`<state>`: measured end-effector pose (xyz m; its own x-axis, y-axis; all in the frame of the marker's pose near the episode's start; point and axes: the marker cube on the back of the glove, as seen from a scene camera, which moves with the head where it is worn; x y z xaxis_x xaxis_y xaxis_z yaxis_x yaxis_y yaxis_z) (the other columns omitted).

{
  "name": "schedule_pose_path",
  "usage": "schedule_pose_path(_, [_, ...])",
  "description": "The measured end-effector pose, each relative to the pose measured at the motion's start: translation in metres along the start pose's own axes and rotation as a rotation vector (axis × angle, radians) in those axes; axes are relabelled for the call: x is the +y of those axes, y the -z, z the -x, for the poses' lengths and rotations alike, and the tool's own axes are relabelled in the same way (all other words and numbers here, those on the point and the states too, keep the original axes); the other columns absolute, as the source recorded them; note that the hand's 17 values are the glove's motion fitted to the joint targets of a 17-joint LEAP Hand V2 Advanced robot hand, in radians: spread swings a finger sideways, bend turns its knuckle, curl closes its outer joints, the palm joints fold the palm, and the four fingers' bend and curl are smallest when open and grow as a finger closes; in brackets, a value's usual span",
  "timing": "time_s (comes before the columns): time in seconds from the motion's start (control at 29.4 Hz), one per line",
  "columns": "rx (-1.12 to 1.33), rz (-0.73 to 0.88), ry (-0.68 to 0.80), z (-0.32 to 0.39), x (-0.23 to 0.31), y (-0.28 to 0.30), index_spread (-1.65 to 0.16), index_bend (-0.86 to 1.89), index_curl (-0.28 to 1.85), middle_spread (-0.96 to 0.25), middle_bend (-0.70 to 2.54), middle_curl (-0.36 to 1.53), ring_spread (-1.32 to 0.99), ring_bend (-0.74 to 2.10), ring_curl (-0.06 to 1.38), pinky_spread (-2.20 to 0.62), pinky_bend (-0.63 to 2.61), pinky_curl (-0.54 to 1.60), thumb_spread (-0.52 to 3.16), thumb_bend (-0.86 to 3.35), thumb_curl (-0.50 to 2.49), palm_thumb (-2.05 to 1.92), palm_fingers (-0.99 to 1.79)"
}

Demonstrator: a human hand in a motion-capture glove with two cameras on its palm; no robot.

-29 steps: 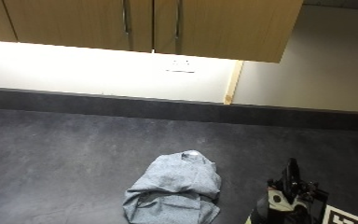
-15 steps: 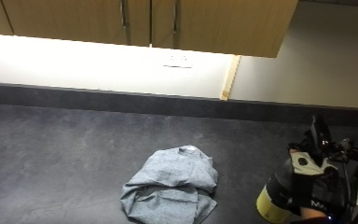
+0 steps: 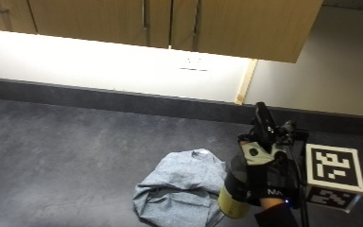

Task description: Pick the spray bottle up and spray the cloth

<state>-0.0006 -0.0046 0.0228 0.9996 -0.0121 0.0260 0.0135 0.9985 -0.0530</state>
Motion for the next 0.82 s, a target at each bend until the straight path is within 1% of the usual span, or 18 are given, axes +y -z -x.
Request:
schedule_pose_path(0.07, [0.062, 0.058, 0.037, 0.002, 0.001, -0.01, -0.11, 0.35, 0.56, -0.04, 0.2, 0.54, -0.08, 0.23, 0.47, 0.04, 0.2, 0.37, 0.58, -0.02, 0.7, 1.18, 1.12])
schedule_pose_path(0.2, [0.104, 0.108, 0.066, -0.005, -0.011, -0.018, -0.1, 0.35, 0.57, -0.04, 0.2, 0.55, -0.08, 0.22, 0.47, 0.04, 0.2, 0.38, 0.57, -0.02, 0.7, 1.18, 1.12])
schedule_pose_path(0.37, [0.143, 0.16, -0.033, -0.002, -0.018, -0.027, -0.1, 0.35, 0.57, -0.04, 0.2, 0.55, -0.08, 0.23, 0.48, 0.04, 0.19, 0.38, 0.56, -0.02, 0.7, 1.19, 1.13])
schedule_pose_path(0.54, [0.275, 0.258, -0.234, -0.022, -0.038, -0.041, -0.1, 0.34, 0.57, -0.04, 0.2, 0.56, -0.08, 0.24, 0.49, 0.04, 0.2, 0.39, 0.55, -0.02, 0.71, 1.18, 1.14])
schedule_pose_path(0.71, [0.468, 0.374, -0.547, -0.07, -0.048, -0.052, -0.1, 0.34, 0.58, -0.04, 0.22, 0.57, -0.08, 0.2, 0.49, 0.03, 0.23, 0.41, 0.54, -0.02, 0.71, 1.18, 1.14])
schedule_pose_path(0.82, [0.564, 0.422, -0.694, -0.094, -0.047, -0.049, -0.09, 0.34, 0.58, -0.03, 0.22, 0.57, -0.07, 0.19, 0.49, 0.04, 0.23, 0.42, 0.53, -0.02, 0.71, 1.18, 1.13])
